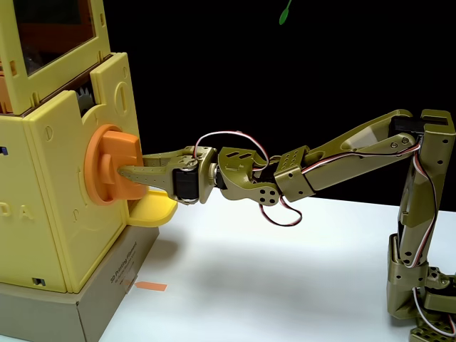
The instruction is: Turn the button of vending machine.
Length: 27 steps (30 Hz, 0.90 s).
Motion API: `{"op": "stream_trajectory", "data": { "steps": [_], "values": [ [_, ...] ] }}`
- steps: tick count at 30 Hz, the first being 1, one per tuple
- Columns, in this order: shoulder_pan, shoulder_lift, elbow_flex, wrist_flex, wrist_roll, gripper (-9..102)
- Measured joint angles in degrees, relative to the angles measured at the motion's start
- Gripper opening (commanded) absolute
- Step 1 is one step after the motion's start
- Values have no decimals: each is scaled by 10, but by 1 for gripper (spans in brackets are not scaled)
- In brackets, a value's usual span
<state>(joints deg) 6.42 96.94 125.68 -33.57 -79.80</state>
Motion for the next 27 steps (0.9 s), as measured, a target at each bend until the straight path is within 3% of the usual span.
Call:
{"op": "stream_trajectory", "data": {
  "steps": [17, 22, 27],
  "values": [
    [-12, 0, -1, 0, 25, -2],
    [-14, 4, -1, 2, 143, -2],
    [-18, 17, 0, 8, 342, -2]
  ]
}}
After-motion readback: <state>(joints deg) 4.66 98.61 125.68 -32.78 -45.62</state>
